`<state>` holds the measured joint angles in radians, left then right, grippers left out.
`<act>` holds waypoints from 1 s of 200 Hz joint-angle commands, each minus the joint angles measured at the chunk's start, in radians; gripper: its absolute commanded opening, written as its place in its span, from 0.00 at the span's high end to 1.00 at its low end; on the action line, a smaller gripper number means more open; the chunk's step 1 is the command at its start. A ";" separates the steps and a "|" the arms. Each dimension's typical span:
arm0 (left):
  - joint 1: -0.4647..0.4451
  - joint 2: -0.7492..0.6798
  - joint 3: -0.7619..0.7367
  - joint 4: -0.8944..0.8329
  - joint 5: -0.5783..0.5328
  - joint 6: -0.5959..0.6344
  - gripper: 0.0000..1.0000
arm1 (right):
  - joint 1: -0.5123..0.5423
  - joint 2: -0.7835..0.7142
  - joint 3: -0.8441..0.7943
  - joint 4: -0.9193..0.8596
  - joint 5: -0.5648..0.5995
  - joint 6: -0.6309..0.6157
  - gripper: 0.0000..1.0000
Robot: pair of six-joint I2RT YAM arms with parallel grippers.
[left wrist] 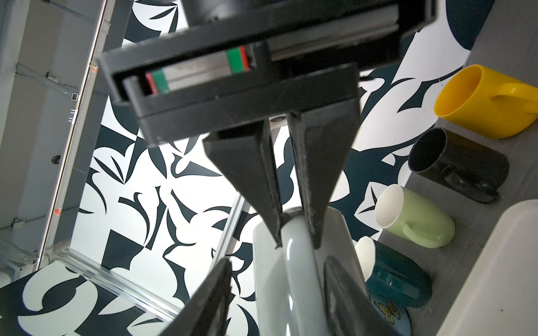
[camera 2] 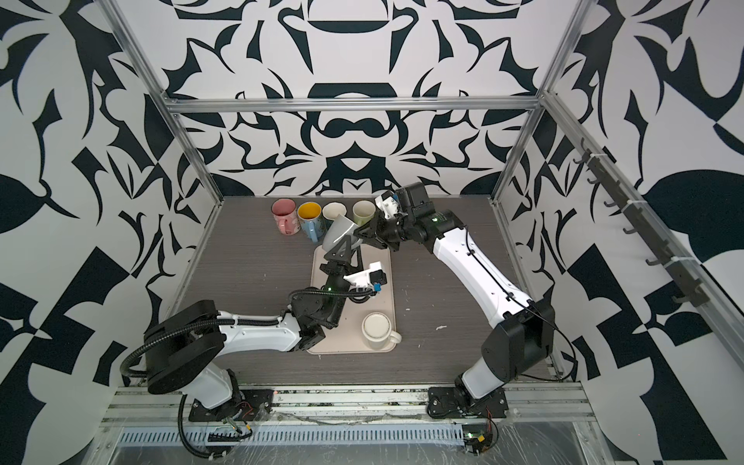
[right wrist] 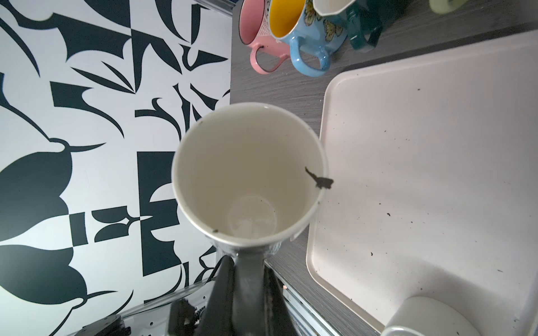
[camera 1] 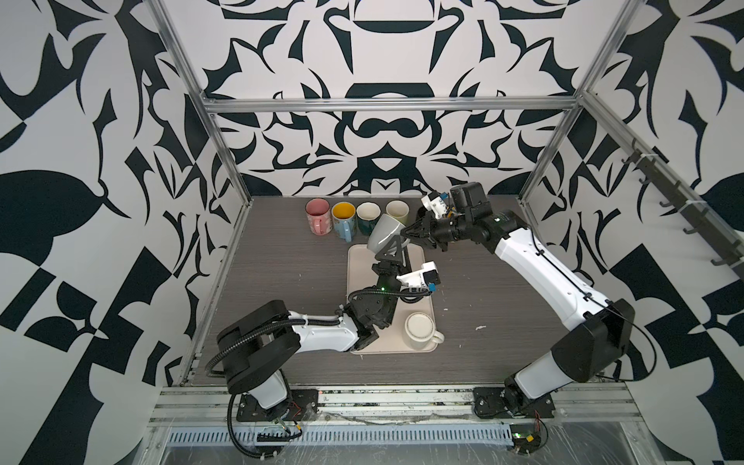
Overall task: Turn the mug right side up
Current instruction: 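Carry the grey mug toward the yellow mug while the left gripper withdraws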
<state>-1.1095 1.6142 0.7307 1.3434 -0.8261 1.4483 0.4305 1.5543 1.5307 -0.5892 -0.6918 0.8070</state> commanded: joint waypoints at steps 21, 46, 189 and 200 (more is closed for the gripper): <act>-0.012 0.004 -0.008 0.099 -0.032 0.015 0.46 | -0.039 -0.056 0.002 0.152 0.030 0.027 1.00; -0.019 0.014 -0.008 0.098 -0.041 0.014 0.45 | -0.057 -0.061 -0.003 0.187 0.033 0.044 1.00; -0.037 -0.062 -0.011 0.000 -0.094 -0.157 0.46 | -0.160 -0.130 0.018 0.010 0.312 -0.168 1.00; -0.035 -0.095 -0.004 -0.096 -0.101 -0.231 0.46 | -0.160 -0.136 0.017 -0.015 0.355 -0.194 1.00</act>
<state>-1.1412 1.5963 0.7174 1.3380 -0.8936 1.3506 0.2718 1.4685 1.5089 -0.5991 -0.4370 0.7090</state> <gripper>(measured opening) 0.542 0.109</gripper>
